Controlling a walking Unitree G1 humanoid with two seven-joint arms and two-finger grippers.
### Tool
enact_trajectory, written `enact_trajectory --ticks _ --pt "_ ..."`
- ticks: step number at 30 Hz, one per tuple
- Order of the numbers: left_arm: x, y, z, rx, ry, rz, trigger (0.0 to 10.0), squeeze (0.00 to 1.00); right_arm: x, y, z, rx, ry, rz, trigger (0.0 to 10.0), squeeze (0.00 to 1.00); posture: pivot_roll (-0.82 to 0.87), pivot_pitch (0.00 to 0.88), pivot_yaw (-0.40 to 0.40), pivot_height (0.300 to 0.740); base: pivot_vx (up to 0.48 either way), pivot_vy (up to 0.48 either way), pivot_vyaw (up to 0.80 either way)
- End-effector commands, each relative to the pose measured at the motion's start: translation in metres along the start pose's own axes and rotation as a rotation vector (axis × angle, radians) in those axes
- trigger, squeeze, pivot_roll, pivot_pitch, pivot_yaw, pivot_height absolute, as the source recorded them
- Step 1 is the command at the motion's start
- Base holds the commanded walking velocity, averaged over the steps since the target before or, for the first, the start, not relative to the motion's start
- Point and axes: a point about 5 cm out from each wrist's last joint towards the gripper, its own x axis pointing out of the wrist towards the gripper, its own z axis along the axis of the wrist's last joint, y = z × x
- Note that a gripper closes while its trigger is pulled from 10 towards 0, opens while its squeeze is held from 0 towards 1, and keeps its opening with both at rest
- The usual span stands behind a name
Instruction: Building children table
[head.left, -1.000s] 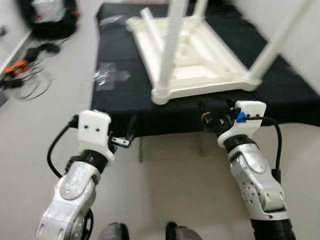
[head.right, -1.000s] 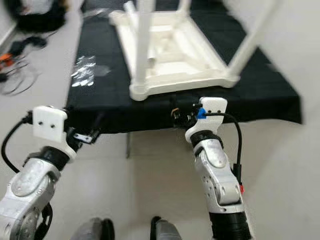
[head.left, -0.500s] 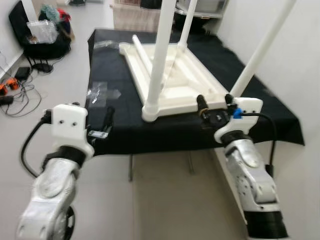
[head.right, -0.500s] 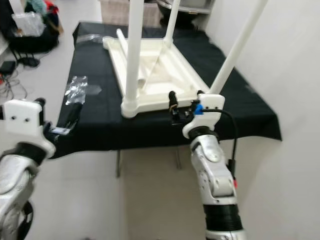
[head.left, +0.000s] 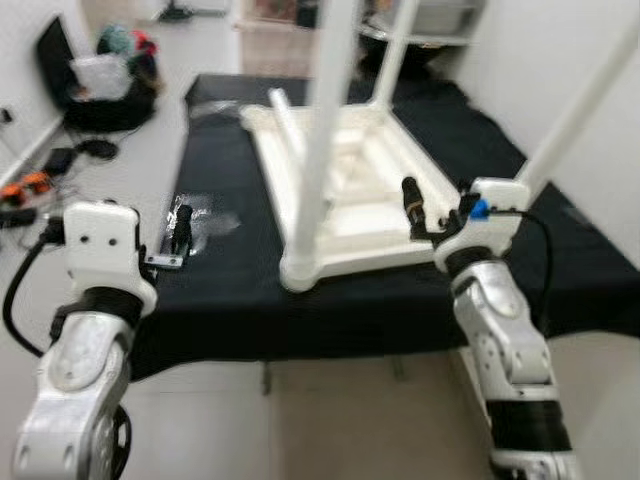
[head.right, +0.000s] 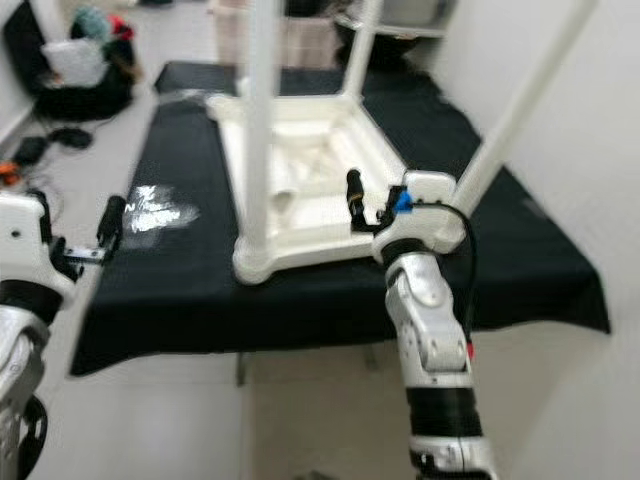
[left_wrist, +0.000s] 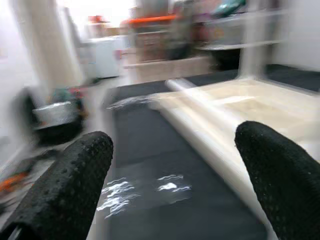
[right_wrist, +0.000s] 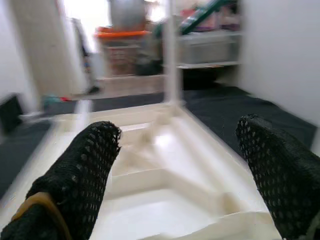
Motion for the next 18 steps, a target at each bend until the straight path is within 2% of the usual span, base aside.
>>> enact_trajectory --ticks 1,5,7,8,9,10,11,12,13,15,16,18 --pt "-0.002 0.003 -0.002 0.02 0.015 0.006 10.0 0.0 0.002 0.006 0.006 -0.003 -0.032 0.009 10.0 0.0 0.08 0.084 -0.087 0.74 0.0 0.0 0.0" --pt "-0.003 0.0 -0.002 -0.011 0.013 -0.004 10.0 0.0 0.006 0.002 0.009 0.007 -0.038 -0.015 10.0 0.0 0.08 0.089 -0.087 0.74 0.0 0.0 0.0" --pt "-0.004 -0.011 -0.001 -0.065 0.017 -0.082 10.0 0.0 0.009 -0.003 0.01 0.003 -0.038 -0.039 10.0 0.0 0.09 0.089 -0.088 0.74 0.0 0.0 0.0" --pt "-0.004 -0.011 -0.001 -0.065 0.017 -0.082 10.0 0.0 0.009 -0.003 0.01 0.003 -0.038 -0.039 10.0 0.0 0.09 0.089 -0.088 0.74 0.0 0.0 0.0" --pt "-0.006 -0.016 0.0 -0.087 0.021 -0.121 10.0 0.0 0.009 -0.006 0.01 0.001 -0.037 -0.049 10.0 0.0 0.09 0.091 -0.085 0.74 0.0 0.0 0.0" --pt "-0.01 -0.027 0.0 -0.11 0.024 -0.21 10.0 0.0 0.011 -0.008 0.011 -0.001 -0.039 -0.048 10.0 0.0 0.09 0.088 -0.084 0.74 0.0 0.0 0.0" --pt "-0.01 -0.027 0.0 -0.11 0.024 -0.21 10.0 0.0 0.011 -0.008 0.011 -0.001 -0.039 -0.048 10.0 0.0 0.09 0.088 -0.084 0.74 0.0 0.0 0.0" --pt "-0.014 -0.037 0.0 -0.125 0.032 -0.293 10.0 0.0 0.012 -0.01 0.011 -0.002 -0.039 -0.044 10.0 0.0 0.08 0.088 -0.086 0.74 0.0 0.0 0.0" --pt "-0.014 -0.037 0.0 -0.125 0.032 -0.293 10.0 0.0 0.012 -0.01 0.011 -0.002 -0.039 -0.044 10.0 0.0 0.08 0.088 -0.086 0.74 0.0 0.0 0.0" --pt "-0.025 -0.058 -0.003 -0.173 0.058 -0.435 10.0 0.0 0.017 -0.014 0.008 -0.01 -0.016 -0.003 10.0 0.0 0.08 0.083 -0.084 0.74 0.0 0.0 0.0" --pt "-0.029 -0.064 -0.005 -0.193 0.069 -0.465 10.0 0.0 0.018 -0.015 0.007 -0.019 -0.002 0.015 10.0 0.0 0.08 0.082 -0.083 0.74 0.0 0.0 0.0" --pt "-0.029 -0.064 -0.005 -0.193 0.069 -0.465 10.0 0.0 0.018 -0.015 0.007 -0.019 -0.002 0.015 10.0 0.0 0.08 0.082 -0.083 0.74 0.0 0.0 0.0"
